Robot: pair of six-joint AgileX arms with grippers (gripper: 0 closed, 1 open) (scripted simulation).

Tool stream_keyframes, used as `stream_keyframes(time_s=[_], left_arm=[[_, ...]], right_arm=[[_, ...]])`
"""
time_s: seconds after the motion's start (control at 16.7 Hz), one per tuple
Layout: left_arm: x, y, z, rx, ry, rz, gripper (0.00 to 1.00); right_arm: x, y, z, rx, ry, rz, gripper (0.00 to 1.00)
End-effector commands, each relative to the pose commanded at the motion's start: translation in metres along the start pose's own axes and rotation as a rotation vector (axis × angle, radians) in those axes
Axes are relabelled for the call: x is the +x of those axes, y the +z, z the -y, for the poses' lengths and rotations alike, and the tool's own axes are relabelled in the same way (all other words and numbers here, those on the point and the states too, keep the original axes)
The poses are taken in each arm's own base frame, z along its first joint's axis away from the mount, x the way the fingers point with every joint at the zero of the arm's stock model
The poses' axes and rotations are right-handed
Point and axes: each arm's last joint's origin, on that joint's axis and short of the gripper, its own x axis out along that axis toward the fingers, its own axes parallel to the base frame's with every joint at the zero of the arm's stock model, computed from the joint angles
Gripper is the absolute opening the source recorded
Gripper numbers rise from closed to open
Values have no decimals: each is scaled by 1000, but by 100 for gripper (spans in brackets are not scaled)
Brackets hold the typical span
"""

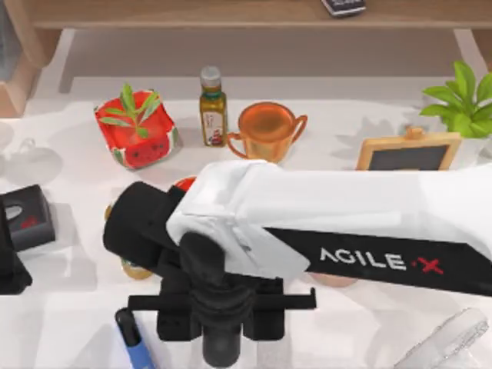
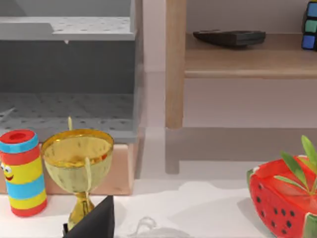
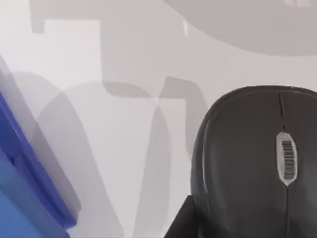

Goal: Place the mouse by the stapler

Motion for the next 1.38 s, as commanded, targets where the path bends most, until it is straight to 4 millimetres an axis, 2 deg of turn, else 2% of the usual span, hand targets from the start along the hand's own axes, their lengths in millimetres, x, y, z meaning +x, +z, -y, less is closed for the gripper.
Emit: stream_keyframes(time_s=[0.6,0.84,1.14,1.38], left_arm=[[0,0,0,0,0,0,100],[0,0,0,0,0,0,100],[0,0,0,0,0,0,100],[0,0,0,0,0,0,100]], right_arm=[[-7,2,-4,3,46,26,0],[1,1,-3,-3,31,17,0],[22,-4,1,-12,-27,-17,0],[22,-4,1,-12,-27,-17,0]])
